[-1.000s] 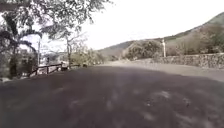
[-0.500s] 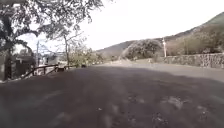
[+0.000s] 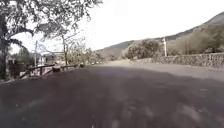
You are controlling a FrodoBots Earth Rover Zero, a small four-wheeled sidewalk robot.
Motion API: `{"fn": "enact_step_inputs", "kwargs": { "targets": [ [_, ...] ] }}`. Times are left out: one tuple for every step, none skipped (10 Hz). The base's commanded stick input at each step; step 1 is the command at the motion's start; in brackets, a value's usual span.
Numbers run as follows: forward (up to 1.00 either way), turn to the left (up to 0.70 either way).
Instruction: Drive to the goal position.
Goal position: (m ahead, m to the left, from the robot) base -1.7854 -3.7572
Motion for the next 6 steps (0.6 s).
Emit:
{"fn": "enact_step_inputs", "kwargs": {
  "targets": [
    [0.7,0.0],
    [0.7,0.0],
    [0.7,0.0],
    [0.7,0.0],
    [0.7,0.0],
    [0.7,0.0]
  ]
}}
